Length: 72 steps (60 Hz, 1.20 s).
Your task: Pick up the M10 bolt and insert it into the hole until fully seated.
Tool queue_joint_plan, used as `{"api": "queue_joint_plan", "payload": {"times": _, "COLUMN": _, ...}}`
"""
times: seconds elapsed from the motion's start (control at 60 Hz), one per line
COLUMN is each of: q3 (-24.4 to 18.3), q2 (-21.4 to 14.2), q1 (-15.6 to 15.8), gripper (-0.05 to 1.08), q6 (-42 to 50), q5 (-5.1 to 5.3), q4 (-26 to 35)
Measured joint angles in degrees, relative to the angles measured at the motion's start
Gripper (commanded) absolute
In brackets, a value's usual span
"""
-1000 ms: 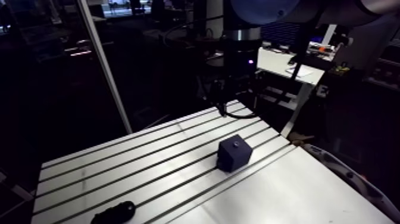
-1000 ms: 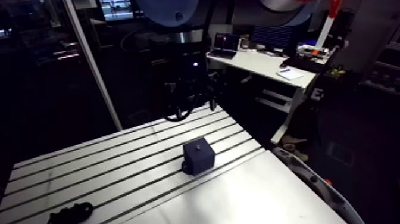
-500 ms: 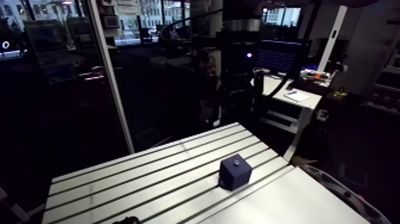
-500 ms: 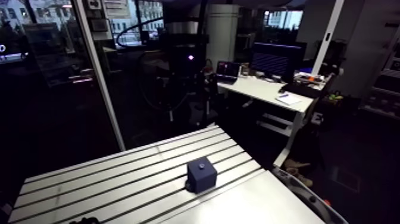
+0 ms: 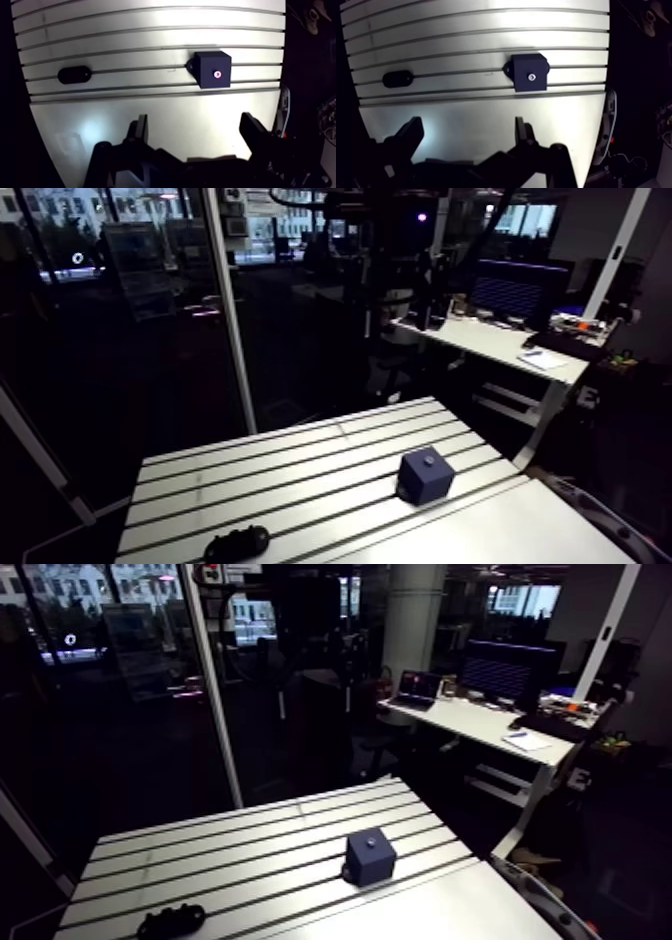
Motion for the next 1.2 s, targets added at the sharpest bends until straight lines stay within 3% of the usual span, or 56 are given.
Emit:
{"api": "queue_joint_plan", "payload": {"times": 0.383, "q3": -3.95, "q2": 1.74, "q1": 7.29, "gripper": 0.01, "q6": 3.63, "q5": -1.24, "q4": 1.68}}
{"api": "queue_joint_plan", "payload": {"times": 1.2, "q3": -5.87, "q2": 2.08, "q1": 11.93, "gripper": 0.01, "q6": 5.88, "q5": -1.63, "q4": 2.80}}
